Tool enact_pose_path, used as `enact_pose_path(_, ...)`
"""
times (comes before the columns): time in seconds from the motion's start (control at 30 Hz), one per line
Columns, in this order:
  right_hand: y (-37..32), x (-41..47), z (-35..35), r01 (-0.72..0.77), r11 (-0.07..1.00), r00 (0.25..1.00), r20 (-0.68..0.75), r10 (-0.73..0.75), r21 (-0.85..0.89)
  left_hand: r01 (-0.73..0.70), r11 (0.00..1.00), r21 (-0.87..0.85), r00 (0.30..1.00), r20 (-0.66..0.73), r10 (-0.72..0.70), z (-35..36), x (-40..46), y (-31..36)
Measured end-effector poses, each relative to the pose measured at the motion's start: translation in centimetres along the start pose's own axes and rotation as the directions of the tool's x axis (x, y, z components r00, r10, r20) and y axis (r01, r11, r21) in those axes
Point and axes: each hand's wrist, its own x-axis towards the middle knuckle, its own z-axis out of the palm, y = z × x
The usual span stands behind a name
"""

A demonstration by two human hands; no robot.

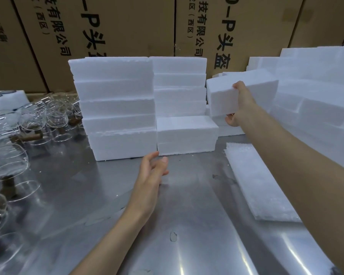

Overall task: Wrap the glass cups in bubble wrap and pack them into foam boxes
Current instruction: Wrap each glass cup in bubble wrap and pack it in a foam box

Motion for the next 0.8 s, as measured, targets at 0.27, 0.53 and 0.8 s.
enact_pose_path(0.27, 0.4, 0.2, 1.1, 0.017, 0.999, 0.998, -0.054, -0.020, -0.046, 0.003, 1.000, 0.025, 1.000, -0.004, -0.003, 0.2, -0.2, 0.2)
enact_pose_path(0.53, 0.8, 0.8, 1.5, 0.028, 0.999, 0.998, -0.053, -0.030, -0.045, 0.006, 1.000, 0.030, 1.000, 0.001, -0.006, 0.2, -0.2, 0.2)
enact_pose_path(0.8, 0.9, 0.6, 1.0, -0.003, 1.000, 0.999, -0.033, 0.003, 0.001, -0.002, 0.999, 0.033, 1.000, -0.001, 0.002, 0.3, -0.3, 0.4)
